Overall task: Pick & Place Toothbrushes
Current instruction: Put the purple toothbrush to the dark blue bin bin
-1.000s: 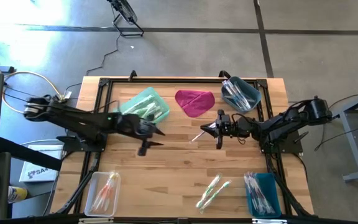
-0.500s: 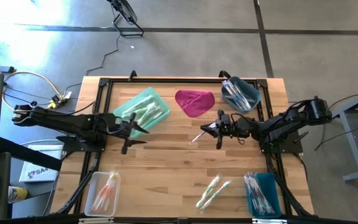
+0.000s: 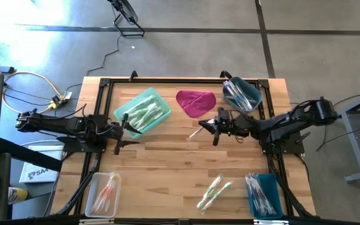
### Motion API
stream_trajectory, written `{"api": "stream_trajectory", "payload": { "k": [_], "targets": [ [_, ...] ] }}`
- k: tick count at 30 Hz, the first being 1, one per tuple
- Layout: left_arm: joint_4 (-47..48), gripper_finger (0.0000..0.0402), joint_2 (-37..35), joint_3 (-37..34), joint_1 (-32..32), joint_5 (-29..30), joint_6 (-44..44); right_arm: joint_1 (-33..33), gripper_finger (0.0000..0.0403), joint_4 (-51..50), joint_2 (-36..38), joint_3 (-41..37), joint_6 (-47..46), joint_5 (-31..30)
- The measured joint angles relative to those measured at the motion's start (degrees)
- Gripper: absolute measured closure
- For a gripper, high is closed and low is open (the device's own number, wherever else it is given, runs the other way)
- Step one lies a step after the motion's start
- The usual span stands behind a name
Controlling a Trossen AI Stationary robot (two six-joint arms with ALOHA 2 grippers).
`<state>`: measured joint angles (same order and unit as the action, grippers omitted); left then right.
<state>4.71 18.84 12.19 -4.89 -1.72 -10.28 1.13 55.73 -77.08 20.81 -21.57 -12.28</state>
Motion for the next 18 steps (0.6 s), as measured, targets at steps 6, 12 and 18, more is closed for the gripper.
{"api": "stream_trajectory", "payload": {
  "k": [6, 12, 18],
  "targets": [
    [1.4, 0.0206, -2.0, 0.0, 0.0, 0.0, 0.0, 1.3, 0.0399, -40.5, 5.0, 16.0, -3.4, -8.4],
    [1.5, 0.0206, -1.8, 0.0, 0.0, 0.0, 0.0, 6.0, 0.0399, -73.1, 8.0, 33.5, -12.6, -16.4],
    [1.5, 0.0206, -1.8, 0.0, 0.0, 0.0, 0.2, 12.6, 0.0399, -99.7, 9.4, 46.6, -28.6, -20.7]
  ]
}}
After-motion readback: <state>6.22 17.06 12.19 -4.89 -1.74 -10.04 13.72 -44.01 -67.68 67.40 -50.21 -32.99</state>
